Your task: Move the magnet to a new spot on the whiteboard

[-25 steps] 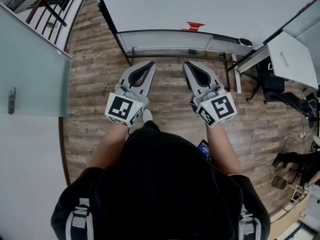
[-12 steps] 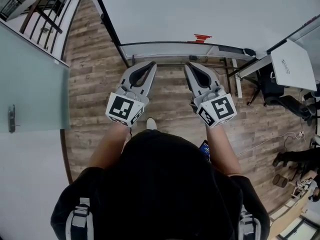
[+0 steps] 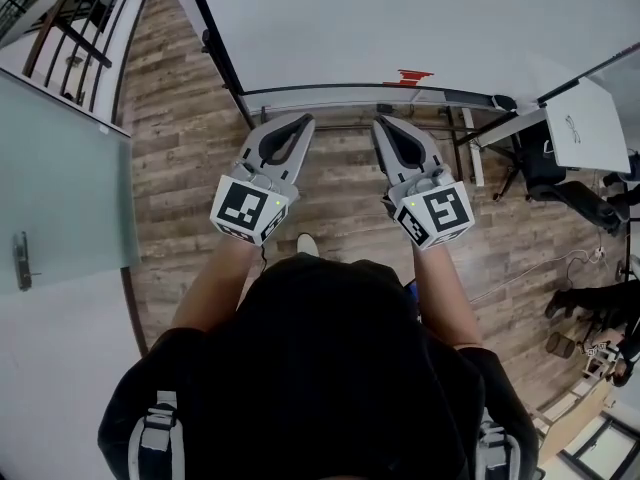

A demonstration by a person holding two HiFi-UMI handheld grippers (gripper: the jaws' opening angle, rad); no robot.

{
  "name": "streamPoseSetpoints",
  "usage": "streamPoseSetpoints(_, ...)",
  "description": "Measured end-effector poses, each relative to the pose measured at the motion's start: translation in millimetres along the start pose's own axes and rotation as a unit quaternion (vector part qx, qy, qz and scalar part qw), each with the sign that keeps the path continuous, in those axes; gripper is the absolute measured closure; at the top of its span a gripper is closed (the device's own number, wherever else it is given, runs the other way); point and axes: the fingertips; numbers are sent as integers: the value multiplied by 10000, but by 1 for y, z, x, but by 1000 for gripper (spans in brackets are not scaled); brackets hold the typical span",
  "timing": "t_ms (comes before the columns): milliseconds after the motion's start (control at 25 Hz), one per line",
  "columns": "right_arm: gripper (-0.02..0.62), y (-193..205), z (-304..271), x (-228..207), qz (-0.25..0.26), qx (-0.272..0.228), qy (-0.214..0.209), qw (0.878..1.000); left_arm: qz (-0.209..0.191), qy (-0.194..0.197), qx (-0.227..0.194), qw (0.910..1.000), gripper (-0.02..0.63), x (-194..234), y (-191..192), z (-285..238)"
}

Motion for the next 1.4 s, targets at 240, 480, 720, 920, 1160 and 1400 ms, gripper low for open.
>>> streamPoseSetpoints(240, 595, 14, -17, -6, -74, 132, 30, 9999, 115, 56, 72, 9999, 604, 17, 13, -11)
streamPoseSetpoints(480, 595, 25, -34, -23, -164, 146, 4, 9998, 171, 41, 173, 9997, 603, 31, 25, -29)
streamPoseSetpoints(720, 595, 19, -54, -51, -95, 7, -144, 9999, 129, -63, 155, 9998, 604, 45, 19, -58)
streamPoseSetpoints(920, 595, 11, -73, -96, -79, -131, -183, 9997, 37, -207, 114, 9997, 604, 55, 9, -96)
streamPoseSetpoints(1160, 595, 3, -96, -148, 66, -266, -339, 9990, -195, -431, 71, 9989, 603, 69, -2, -147)
streamPoseSetpoints(1400, 595, -5, -116, -190, 258, -493, -552, 9969, -250, -655, 117, 9975, 604, 78, -8, -192)
Point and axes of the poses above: the fingertips, and each gripper's own axes: z backward along the fingers, x to its left, y out of its underside, and after that the axes turned 2 degrees about z, right-handed
